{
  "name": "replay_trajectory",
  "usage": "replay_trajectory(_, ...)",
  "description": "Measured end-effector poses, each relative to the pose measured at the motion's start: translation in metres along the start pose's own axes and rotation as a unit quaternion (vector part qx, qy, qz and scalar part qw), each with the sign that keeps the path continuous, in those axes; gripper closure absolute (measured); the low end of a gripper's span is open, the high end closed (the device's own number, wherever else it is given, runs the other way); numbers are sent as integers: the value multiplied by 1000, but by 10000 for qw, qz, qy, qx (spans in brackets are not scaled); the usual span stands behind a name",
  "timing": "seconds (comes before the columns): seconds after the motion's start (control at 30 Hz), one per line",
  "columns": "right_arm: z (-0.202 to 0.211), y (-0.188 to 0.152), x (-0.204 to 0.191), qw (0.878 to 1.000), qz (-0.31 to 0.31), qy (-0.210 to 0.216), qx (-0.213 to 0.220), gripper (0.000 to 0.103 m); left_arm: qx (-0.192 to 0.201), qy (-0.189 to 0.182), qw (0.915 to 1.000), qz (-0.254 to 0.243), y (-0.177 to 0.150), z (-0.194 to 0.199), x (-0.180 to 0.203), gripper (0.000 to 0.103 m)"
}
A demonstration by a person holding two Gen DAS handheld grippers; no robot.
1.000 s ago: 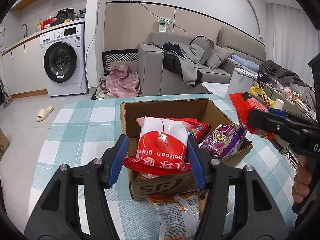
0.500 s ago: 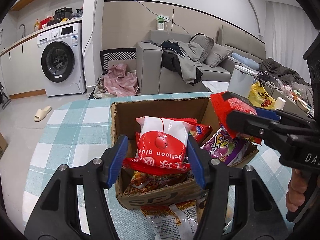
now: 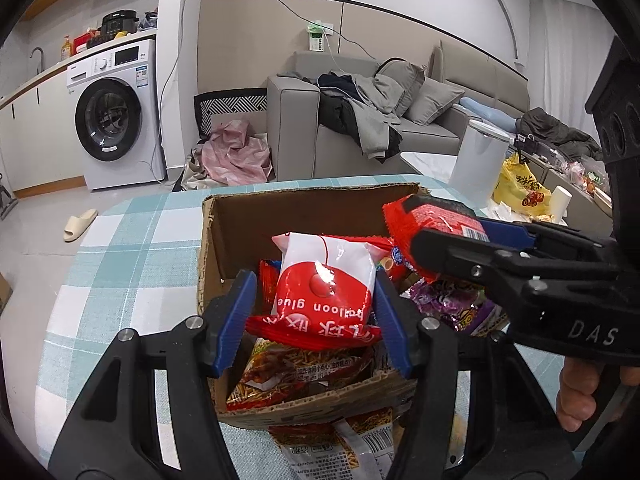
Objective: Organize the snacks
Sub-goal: 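Carry both packs over the box and lower them inside, then open both tools to release the packs into the box, then raise both open tools and move toward the white chip bag and cream bread pack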
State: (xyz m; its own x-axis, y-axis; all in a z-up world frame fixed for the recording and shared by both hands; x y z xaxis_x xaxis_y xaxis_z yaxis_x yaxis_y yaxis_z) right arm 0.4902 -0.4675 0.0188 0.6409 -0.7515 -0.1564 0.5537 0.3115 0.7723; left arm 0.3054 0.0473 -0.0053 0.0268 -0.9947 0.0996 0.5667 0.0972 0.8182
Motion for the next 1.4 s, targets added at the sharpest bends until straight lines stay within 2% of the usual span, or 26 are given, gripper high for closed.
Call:
replay_trajectory(0.17, -5, 0, 3, 10000, -11, -27, -37, 50, -50, 67, 9999, -81, -2, -5, 4, 47)
replay_trajectory(0.3, 2, 1, 2, 10000, 69, -14, 66, 47, -92, -33, 9999, -77, -2, -3, 6, 45)
replay_trajectory(0.37, 9, 3, 2, 9998, 110, -51, 157, 33, -111, -52, 9999, -34, -2, -1, 5, 40)
replay_trajectory(0.43, 18, 4, 3, 9996, 136, -41, 251, 27, -110, -72, 9999, -7, -2, 3, 5, 27)
replay_trajectory(0.5, 26, 4, 3, 9994, 156, -37, 313, 19, -56, -105, 9999, -14, -3, 11, 5, 19)
replay_trajectory(0.57, 35, 4, 5, 9992, 124, -32, 371, 6, -10, -57, 10000, -59, -4, 21, 5, 16)
replay_trajectory(0.63, 42, 1, 7, 9994, 57, 1, 350, 1, 3, 33, 10000, -82, -5, 30, 5, 0)
replay_trajectory(0.87, 63, -11, 3, 9991, 88, -15, 426, 1, 102, 178, 9998, -69, -16, 62, 3, 1)
replay_trajectory(1.1, 79, -29, -2, 9992, 11, 155, 363, 0, 111, 349, 9992, -145, -34, 87, 6, 1)
replay_trajectory(1.4, 86, -53, -8, 9991, -7, 265, 319, 0, 320, 301, 9986, -303, -56, 112, 18, 1)
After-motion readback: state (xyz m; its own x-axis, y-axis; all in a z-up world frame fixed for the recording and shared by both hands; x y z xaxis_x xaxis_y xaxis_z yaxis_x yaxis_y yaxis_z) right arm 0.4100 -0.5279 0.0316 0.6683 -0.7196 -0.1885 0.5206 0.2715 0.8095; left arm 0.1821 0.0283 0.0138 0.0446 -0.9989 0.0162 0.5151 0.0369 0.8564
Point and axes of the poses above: each gripper's, at about its wrist camera, not at the fingertips, and z roughly against the way its jaws point, x to its right, y to its top, the point moved 5 cm from there along -z, roughly the way its jaws point, and after that the axes turned 1 degree about z, right-handed, at the moved point
